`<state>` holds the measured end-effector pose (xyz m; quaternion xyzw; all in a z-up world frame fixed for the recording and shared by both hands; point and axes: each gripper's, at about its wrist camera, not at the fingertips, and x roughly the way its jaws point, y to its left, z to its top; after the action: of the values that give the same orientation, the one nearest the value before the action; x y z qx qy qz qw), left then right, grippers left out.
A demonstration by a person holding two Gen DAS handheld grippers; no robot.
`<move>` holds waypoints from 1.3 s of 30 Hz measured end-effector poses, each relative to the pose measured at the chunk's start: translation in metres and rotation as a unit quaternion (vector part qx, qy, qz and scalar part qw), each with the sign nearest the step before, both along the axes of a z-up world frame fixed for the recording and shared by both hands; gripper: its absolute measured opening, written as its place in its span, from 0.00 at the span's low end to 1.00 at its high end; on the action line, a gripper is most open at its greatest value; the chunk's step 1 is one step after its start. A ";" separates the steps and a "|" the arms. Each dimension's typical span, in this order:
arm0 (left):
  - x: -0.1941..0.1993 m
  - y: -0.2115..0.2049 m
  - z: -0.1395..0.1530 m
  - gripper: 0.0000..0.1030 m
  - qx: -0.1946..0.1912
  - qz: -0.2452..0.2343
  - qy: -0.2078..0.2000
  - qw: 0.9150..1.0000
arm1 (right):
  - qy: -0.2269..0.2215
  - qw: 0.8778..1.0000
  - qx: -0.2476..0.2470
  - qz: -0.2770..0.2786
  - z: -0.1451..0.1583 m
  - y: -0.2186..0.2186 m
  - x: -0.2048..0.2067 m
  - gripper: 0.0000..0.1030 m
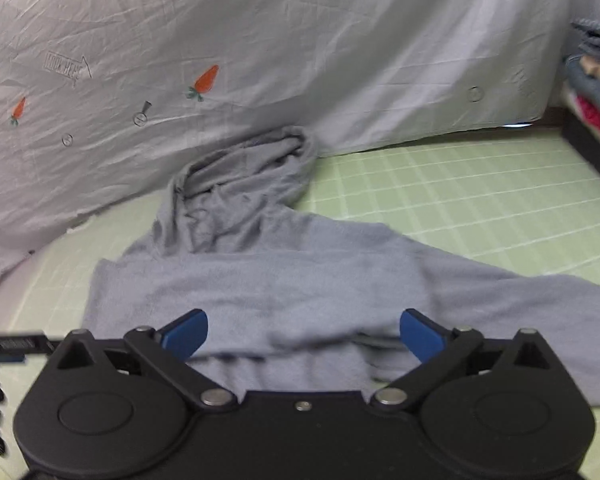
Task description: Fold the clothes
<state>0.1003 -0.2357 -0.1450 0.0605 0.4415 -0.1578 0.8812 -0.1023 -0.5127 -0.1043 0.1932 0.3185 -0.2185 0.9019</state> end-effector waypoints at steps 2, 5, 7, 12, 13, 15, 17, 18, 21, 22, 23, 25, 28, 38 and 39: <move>-0.010 -0.002 0.011 1.00 -0.016 -0.006 -0.012 1.000 | 0.009 1.000 -0.007 -0.014 -0.001 -0.001 -0.019 1.00; -0.026 -0.011 0.026 1.00 -0.039 -0.012 -0.024 0.999 | 0.026 0.999 -0.008 -0.041 -0.008 -0.003 -0.050 1.00; -0.037 -0.020 0.034 1.00 -0.053 -0.023 -0.034 0.998 | 0.037 0.998 -0.008 -0.059 -0.012 -0.009 -0.070 1.00; -0.056 -0.054 0.043 1.00 -0.076 -0.055 -0.035 0.995 | 0.049 0.993 -0.015 -0.109 -0.021 -0.045 -0.102 1.00; -0.058 -0.062 0.043 1.00 -0.081 -0.057 -0.031 0.995 | 0.050 0.992 -0.018 -0.118 -0.023 -0.052 -0.107 1.00; -0.061 -0.079 0.040 1.00 -0.085 -0.063 -0.022 0.994 | 0.052 0.989 -0.020 -0.135 -0.027 -0.069 -0.114 1.00; -0.062 -0.098 0.035 1.00 -0.079 -0.072 -0.016 0.994 | 0.054 0.987 -0.017 -0.150 -0.034 -0.087 -0.120 1.00; -0.062 -0.107 0.032 1.00 -0.069 -0.077 -0.017 0.994 | 0.055 0.986 -0.015 -0.156 -0.037 -0.095 -0.122 1.00; -0.059 -0.133 0.025 1.00 -0.044 -0.096 -0.021 0.994 | 0.061 0.982 -0.017 -0.178 -0.048 -0.120 -0.126 1.00; -0.057 -0.139 0.023 0.99 -0.042 -0.100 -0.019 0.994 | 0.065 0.980 -0.021 -0.188 -0.051 -0.127 -0.127 1.00; -0.054 -0.146 0.021 0.99 -0.042 -0.102 -0.015 0.994 | 0.068 0.978 -0.024 -0.197 -0.054 -0.135 -0.128 1.00; -0.048 -0.159 0.017 0.97 -0.048 -0.113 -0.002 0.992 | 0.071 0.973 -0.029 -0.217 -0.061 -0.149 -0.129 1.00; -0.040 -0.177 0.011 0.71 -0.076 -0.142 0.034 0.986 | 0.076 0.968 -0.031 -0.239 -0.074 -0.166 -0.132 1.00; -0.036 -0.231 -0.017 0.35 -0.085 -0.218 0.109 0.966 | 0.056 0.964 -0.090 -0.245 -0.092 -0.160 -0.135 1.00; -0.036 -0.235 -0.020 0.35 -0.082 -0.219 0.111 0.966 | 0.057 0.964 -0.090 -0.244 -0.092 -0.160 -0.134 1.00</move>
<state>0.0644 -0.4706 -0.1650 0.0655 0.4984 -0.3879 0.7725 -0.2362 -0.6729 -0.1963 0.1706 0.2912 -0.4706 0.8152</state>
